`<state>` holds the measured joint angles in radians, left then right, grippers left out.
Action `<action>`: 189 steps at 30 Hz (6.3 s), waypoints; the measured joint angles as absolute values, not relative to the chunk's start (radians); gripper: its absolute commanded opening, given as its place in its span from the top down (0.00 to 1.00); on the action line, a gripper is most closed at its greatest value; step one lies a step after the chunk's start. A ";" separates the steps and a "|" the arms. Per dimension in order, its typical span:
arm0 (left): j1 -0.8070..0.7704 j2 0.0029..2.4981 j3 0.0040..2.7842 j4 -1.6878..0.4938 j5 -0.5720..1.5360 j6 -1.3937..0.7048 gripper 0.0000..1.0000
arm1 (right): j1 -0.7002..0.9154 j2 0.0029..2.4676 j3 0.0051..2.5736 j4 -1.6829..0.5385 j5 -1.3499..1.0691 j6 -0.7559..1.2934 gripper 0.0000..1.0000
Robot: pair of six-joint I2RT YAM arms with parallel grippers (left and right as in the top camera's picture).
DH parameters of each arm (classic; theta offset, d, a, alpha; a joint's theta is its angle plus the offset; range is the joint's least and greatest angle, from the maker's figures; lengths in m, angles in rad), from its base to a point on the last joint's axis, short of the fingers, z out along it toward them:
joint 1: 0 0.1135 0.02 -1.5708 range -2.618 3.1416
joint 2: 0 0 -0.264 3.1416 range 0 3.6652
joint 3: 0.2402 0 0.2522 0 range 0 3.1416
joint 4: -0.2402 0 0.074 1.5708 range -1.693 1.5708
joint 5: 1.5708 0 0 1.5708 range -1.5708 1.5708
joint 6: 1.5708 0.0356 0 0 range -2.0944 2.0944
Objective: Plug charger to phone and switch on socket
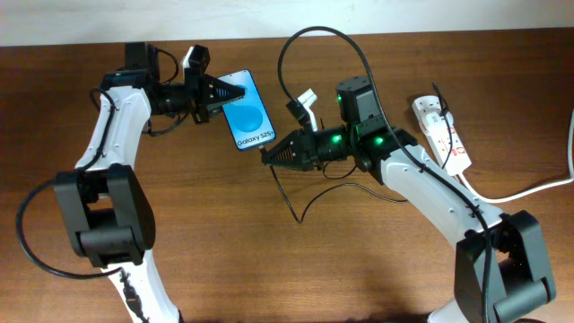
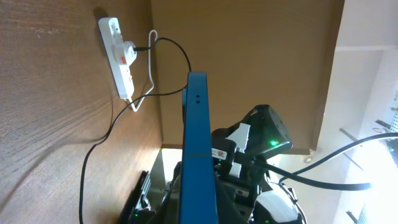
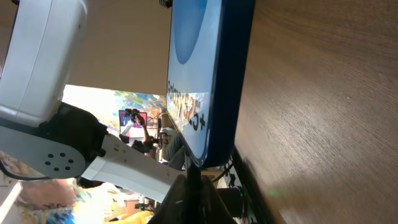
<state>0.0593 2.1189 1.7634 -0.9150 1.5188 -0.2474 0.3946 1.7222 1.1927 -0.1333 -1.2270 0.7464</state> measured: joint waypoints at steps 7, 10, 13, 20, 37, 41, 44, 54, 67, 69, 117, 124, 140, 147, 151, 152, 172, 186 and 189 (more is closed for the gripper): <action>0.059 2.119 1.763 -0.915 1.519 -0.247 1.00 | 0.413 1.722 1.193 -0.121 -1.215 0.763 0.96; 0.059 2.119 1.763 -0.915 1.519 -0.247 1.00 | 0.413 1.722 1.193 -0.120 -1.213 0.764 0.96; 0.059 2.119 1.763 -0.915 1.519 -0.250 1.00 | 0.413 1.722 1.193 -0.095 -1.217 0.780 0.96; 0.062 2.119 1.763 -0.915 1.526 -0.254 1.00 | 0.413 1.723 1.193 -0.081 -1.221 0.791 0.96; 0.062 2.119 1.763 -0.912 1.526 -0.254 1.00 | 0.407 1.723 1.193 -0.081 -1.222 0.831 0.96; 0.064 2.119 1.763 -0.908 1.526 -0.254 1.00 | 0.408 1.723 1.192 -0.065 -1.216 0.861 0.96; 0.073 2.119 1.763 -0.908 1.527 -0.254 1.00 | 0.419 1.723 1.192 -0.041 -1.195 0.891 0.96; 0.080 2.119 1.763 -0.904 1.530 -0.262 1.00 | 0.422 1.723 1.180 0.016 -1.188 0.938 0.96; 0.083 2.119 1.764 -0.903 1.538 -0.273 1.00 | 0.423 1.723 1.177 0.058 -1.188 0.970 0.96; 0.083 2.119 1.764 -0.902 1.538 -0.273 1.00 | 0.423 1.723 1.177 0.058 -1.187 0.973 0.96; 0.081 2.119 1.763 -0.893 1.458 -0.276 1.00 | 0.428 1.722 1.184 -0.094 -1.129 0.618 0.96; 0.081 2.119 1.763 -0.888 1.481 -0.276 1.00 | 0.428 1.722 1.184 -0.069 -1.122 0.663 0.96; 0.086 2.119 1.763 -0.830 1.518 -0.365 1.00 | 0.415 1.722 1.184 0.078 -1.203 0.870 0.96; 0.086 2.119 1.763 -0.726 1.520 -0.420 1.00 | 0.415 1.722 1.179 0.038 -1.229 0.764 0.96; 0.086 2.119 1.763 -0.686 1.522 -0.424 1.00 | 0.415 1.722 1.178 0.016 -1.221 0.645 0.96; 0.086 2.119 1.763 -0.686 1.522 -0.424 1.00 | 0.415 1.723 1.178 0.015 -1.216 0.620 0.96; 0.086 2.119 1.763 -0.668 1.522 -0.424 1.00 | 0.389 1.804 1.173 0.138 -1.233 0.591 0.96; 0.086 2.119 1.763 -0.667 1.522 -0.424 1.00 | 0.389 1.804 1.173 0.166 -1.232 0.695 0.96; 0.084 2.119 1.763 -0.666 1.522 -0.425 1.00 | 0.389 1.804 1.173 0.166 -1.230 0.700 0.96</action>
